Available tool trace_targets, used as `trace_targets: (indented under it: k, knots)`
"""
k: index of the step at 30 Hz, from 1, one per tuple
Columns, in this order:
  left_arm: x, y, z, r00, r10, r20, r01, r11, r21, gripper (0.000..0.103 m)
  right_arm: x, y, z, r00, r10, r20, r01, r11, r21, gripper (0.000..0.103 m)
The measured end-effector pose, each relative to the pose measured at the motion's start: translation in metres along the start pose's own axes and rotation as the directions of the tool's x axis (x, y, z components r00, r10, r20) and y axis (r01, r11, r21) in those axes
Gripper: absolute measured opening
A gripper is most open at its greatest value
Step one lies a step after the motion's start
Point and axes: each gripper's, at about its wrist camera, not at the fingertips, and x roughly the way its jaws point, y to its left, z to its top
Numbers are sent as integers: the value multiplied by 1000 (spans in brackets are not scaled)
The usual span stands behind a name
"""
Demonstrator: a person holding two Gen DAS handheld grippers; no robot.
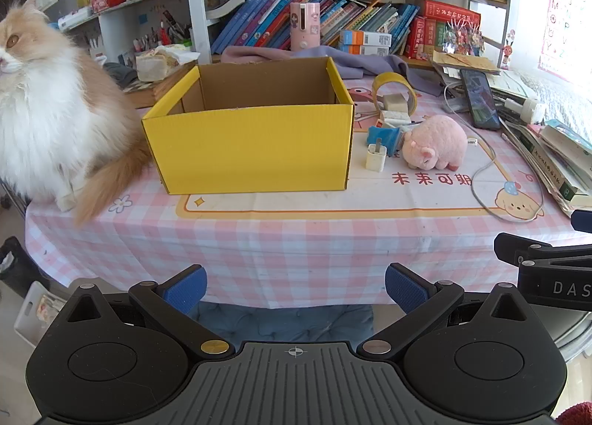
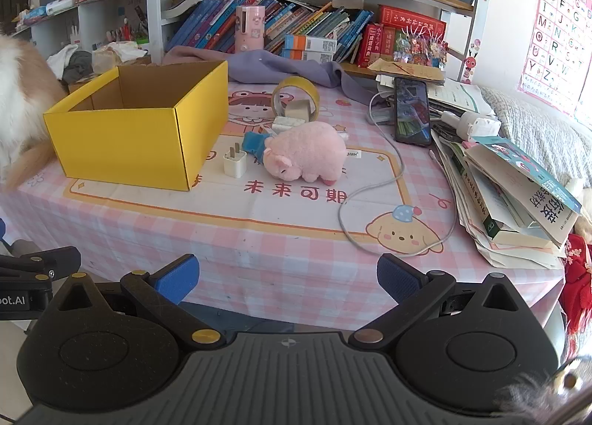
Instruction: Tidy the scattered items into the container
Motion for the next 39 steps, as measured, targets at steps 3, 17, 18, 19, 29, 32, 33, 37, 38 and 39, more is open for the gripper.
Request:
trace_targets:
  k: [3,17,18,19,29,32,33,37,38,39]
  knots:
    - [1,1,1,1000,-5,-2,5,1000,2,103,-1,1,1,1000,0,-1,0,1000,-2,103]
    - [7,5,0,1000,-7,-3,7,1000,11,103,5,7,3,1000,5,-9,-5,1000,-12,103]
    - [7,6,1,1000,-8,-3,8,1000,11,103,6,8,2,1000,4,-11,-4,1000,-14,103]
    - [7,6,1,1000,-9,-3,9,1000,12,103,5,8,2,1000,4,-11,-4,1000,-14,103]
    - [14,2,2,999,-32,-19,32,999,31,103,5,3,1,999,-17,-28,17,1000,-3,103]
    - [14,1,2,999,-40,-20,40,998,37,103,5,3,1,999,-25,-32,25,1000,-2,103]
    - [15,0,3,999,-42,-20,43,998,38,103,5,3,2,999,-25,-32,25,1000,-2,103]
    - [17,-1,4,998,-53,-23,54,998,40,103,6,1,2,999,-25,-34,25,1000,0,103]
    - [18,-2,5,998,-56,-23,57,997,42,103,7,1,2,999,-24,-34,24,1000,2,103]
    - [18,-3,5,998,-59,-24,60,997,43,103,7,0,2,999,-23,-36,23,1000,5,103]
